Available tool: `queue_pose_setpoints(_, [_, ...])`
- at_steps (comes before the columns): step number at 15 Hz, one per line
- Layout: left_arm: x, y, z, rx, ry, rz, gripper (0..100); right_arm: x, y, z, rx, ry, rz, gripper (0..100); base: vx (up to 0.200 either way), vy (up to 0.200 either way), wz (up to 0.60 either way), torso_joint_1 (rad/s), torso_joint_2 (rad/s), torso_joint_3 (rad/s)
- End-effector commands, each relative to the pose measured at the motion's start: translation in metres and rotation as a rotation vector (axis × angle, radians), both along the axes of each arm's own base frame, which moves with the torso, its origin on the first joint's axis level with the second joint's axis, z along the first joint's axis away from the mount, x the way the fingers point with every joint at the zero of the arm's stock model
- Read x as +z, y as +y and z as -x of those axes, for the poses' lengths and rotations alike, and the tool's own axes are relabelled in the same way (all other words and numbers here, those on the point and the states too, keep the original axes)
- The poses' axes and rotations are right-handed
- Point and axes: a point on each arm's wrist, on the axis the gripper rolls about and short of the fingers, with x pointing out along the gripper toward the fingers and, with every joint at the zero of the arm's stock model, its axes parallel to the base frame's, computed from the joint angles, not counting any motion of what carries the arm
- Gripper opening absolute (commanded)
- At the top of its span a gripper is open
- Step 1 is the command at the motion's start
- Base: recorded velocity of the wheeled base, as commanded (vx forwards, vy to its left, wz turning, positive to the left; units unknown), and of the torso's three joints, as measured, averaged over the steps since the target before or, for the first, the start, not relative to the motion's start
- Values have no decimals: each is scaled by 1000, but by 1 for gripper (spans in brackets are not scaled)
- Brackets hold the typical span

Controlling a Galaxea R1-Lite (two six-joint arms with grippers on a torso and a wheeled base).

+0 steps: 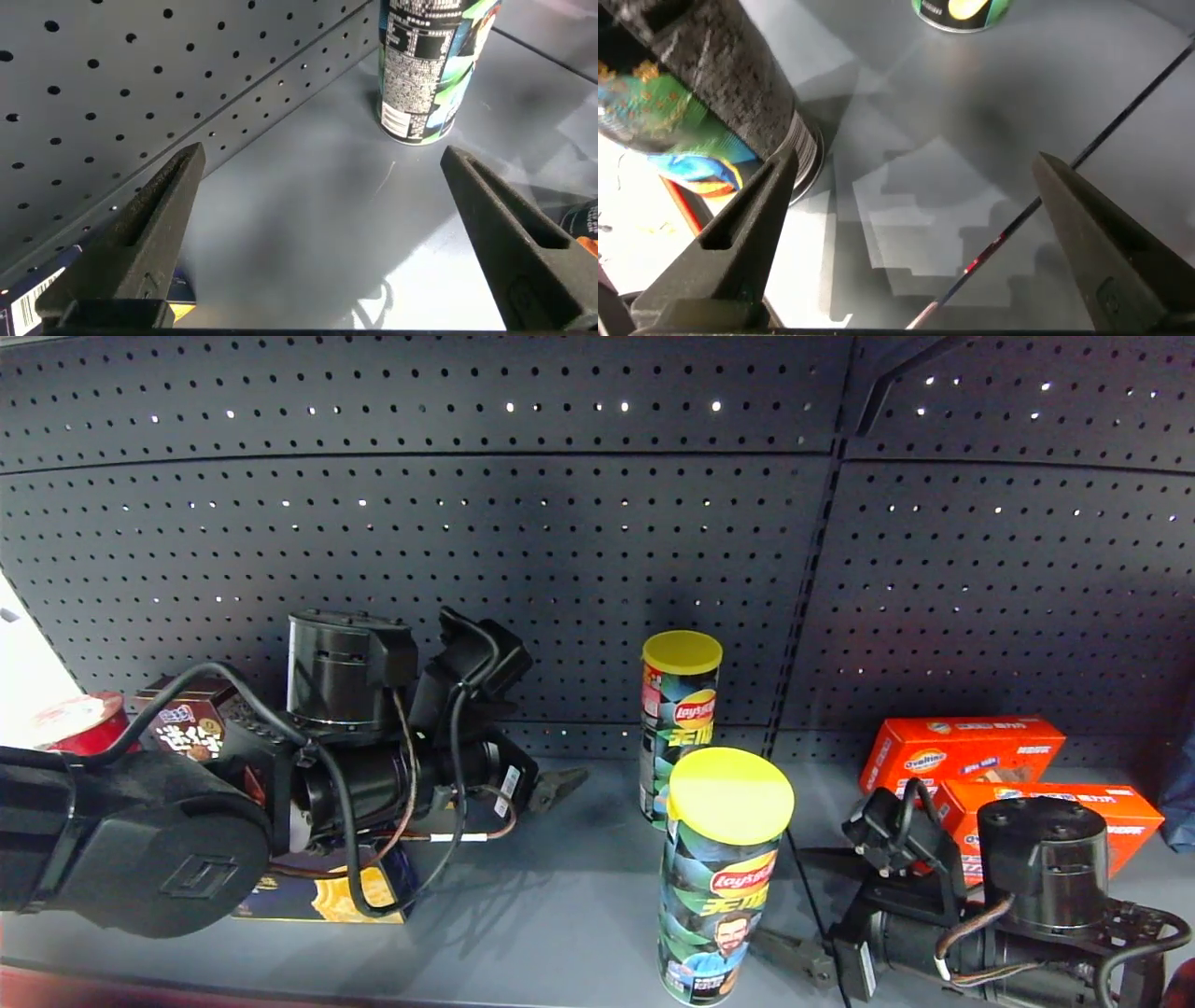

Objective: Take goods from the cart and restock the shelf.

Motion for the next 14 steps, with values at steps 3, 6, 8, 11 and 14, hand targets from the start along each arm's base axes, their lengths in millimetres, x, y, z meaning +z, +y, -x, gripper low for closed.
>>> queue_pose_setpoints(3, [-3, -1, -1, 0, 8, -2, 100, 0, 3, 4, 20, 0, -1, 100, 0, 0, 0, 0, 0, 0])
queue_pose_setpoints(6, [-3, -1, -1, 2, 9, 0, 100, 1, 6, 5, 33, 0, -3, 100, 0, 0, 0, 0, 0, 0])
queue_pose_setpoints(8, [-3, -1, -1, 2, 11, -1, 100, 0, 6, 6, 34, 2, -1, 100, 0, 0, 0, 0, 0, 0])
queue_pose_setpoints(11, [-3, -1, -2, -1, 8, -5, 100, 3, 3, 6, -4, -8, -2, 100, 0, 0, 0, 0, 0, 0])
queue_pose_setpoints(14, [-7, -2, -3, -2, 14, -9, 100, 8, 0, 1, -32, -36, 2, 100, 0, 0, 0, 0, 0, 0])
